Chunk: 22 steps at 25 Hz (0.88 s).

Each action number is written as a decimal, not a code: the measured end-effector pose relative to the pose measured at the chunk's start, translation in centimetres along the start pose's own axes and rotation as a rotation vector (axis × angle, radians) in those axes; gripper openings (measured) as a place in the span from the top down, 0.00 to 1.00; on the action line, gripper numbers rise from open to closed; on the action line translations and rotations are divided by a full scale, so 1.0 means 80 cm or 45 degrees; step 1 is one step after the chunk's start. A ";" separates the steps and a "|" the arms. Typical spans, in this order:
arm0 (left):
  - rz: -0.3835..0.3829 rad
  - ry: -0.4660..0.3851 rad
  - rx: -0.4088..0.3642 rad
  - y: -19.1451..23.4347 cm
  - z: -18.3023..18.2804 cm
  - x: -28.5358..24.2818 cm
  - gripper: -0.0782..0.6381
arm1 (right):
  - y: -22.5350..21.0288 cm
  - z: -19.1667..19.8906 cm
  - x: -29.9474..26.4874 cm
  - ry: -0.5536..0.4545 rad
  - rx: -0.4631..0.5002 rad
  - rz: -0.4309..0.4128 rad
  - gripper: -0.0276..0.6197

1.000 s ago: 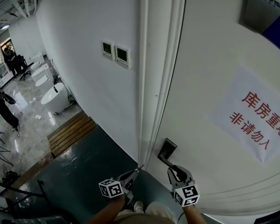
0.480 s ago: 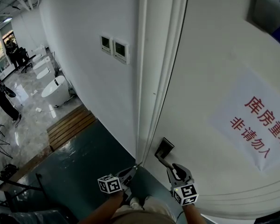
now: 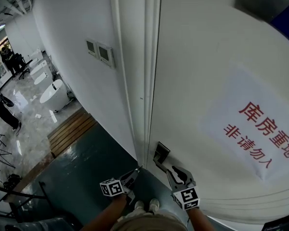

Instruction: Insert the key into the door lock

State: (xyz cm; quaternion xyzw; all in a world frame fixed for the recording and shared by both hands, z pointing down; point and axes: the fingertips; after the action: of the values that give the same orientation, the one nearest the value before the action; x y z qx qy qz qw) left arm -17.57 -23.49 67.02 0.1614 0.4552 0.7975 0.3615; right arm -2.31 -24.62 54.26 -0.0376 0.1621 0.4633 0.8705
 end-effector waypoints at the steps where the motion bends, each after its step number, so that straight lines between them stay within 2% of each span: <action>1: -0.002 0.003 0.003 0.002 0.001 -0.004 0.85 | -0.001 0.001 -0.001 0.001 0.001 -0.003 0.82; 5: 0.000 0.020 0.015 0.008 0.006 -0.018 0.85 | -0.003 0.002 -0.004 -0.004 0.016 -0.002 0.82; 12: 0.022 0.003 0.168 0.030 0.019 -0.032 0.85 | -0.007 0.004 -0.013 -0.009 0.047 0.008 0.82; 22: 0.064 0.016 0.260 0.042 0.036 -0.063 0.85 | -0.013 0.012 -0.011 -0.007 0.039 0.023 0.82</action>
State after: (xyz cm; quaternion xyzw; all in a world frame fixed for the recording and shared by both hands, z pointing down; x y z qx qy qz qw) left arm -13.86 -26.51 71.73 0.2038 0.5322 0.7568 0.3202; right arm -1.68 -25.71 55.39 -0.0216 0.1672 0.4686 0.8672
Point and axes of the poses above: the fingertips, and each gripper's own axes: x backward along the fingers, y to its left, z out of its underside, and after that the axes turned 8 degrees about z, right-handed
